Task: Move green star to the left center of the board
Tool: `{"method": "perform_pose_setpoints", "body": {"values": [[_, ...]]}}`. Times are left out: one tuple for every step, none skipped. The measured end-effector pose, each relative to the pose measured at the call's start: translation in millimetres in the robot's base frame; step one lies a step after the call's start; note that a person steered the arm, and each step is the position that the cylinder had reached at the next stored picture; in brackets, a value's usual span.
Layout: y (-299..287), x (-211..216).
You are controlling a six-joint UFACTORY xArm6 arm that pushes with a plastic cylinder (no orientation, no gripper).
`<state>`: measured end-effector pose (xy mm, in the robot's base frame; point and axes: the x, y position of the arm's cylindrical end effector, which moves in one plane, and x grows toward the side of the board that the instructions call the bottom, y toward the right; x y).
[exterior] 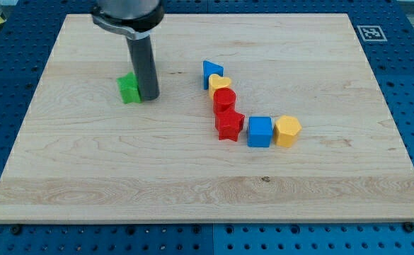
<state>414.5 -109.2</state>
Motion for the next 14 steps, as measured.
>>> {"method": "perform_pose_setpoints", "body": {"values": [[-9,-8],[-9,-29],[-9,-34],[-18,-33],[-23,-33],[-23,-29],[-23,-16],[-31,-17],[-33,-42],[-33,-49],[-33,-49],[-31,-49],[-16,-39],[-22,-24]]}}
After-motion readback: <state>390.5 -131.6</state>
